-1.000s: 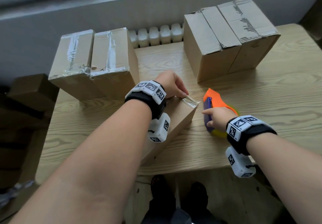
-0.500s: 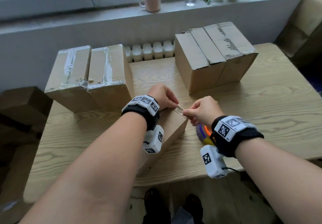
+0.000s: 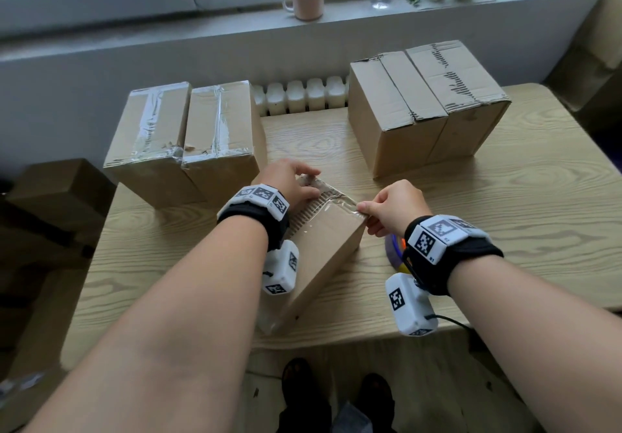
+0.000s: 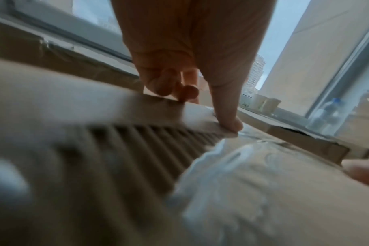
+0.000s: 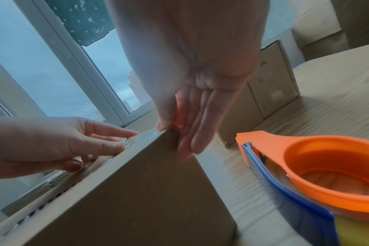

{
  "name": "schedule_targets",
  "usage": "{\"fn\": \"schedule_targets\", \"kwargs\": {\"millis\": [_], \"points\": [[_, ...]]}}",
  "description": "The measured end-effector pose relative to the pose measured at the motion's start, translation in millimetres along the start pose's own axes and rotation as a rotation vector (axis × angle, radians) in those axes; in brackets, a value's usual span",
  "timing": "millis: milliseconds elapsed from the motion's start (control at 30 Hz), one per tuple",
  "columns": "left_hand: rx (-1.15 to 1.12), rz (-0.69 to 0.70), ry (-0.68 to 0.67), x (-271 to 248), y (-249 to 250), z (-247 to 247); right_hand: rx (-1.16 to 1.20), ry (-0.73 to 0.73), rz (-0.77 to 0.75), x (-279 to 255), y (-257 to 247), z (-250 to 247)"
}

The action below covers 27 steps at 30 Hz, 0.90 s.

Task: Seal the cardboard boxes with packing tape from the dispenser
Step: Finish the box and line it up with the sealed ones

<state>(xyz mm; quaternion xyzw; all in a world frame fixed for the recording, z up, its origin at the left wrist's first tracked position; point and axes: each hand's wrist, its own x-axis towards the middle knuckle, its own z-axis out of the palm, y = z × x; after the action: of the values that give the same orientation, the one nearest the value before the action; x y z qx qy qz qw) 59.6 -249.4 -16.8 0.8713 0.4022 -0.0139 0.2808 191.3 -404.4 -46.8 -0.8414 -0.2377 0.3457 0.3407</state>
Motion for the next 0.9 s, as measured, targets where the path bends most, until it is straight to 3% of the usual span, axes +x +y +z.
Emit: {"fn": "schedule_targets", "kwargs": {"millis": [133, 233, 300, 367, 467, 533, 667, 767, 900], "points": [[-0.054, -0.199, -0.077, -7, -12, -13, -0.036, 0.137, -0.038, 0, 5, 4], [-0.008, -0.305, -0.252, -25, -23, -26, 0.032, 0.194, -0.004, -4, 5, 5], [0.039, -0.37, -0.372, -37, -30, -26, 0.08, 0.143, 0.058, -11, -1, 2], [-0.018, -0.441, -0.434, -47, -30, -18, 0.035, -0.039, 0.145, -24, -9, 0], [0.055, -0.433, -0.376, -51, -22, -6, -0.047, -0.421, 0.294, -47, -14, 2], [0.07, -0.428, -0.279, -51, -16, -2, -0.07, -0.504, 0.288, -55, -16, 3], [-0.24, -0.471, -0.148, -40, -8, -7, 0.052, -0.363, 0.155, -40, -24, -13], [-0.477, -0.402, -0.072, -33, 5, -23, 0.189, -0.216, 0.055, -22, -34, -27], [-0.532, -0.297, -0.07, -15, 15, -42, 0.309, -0.155, -0.016, -4, -61, -39]]}}
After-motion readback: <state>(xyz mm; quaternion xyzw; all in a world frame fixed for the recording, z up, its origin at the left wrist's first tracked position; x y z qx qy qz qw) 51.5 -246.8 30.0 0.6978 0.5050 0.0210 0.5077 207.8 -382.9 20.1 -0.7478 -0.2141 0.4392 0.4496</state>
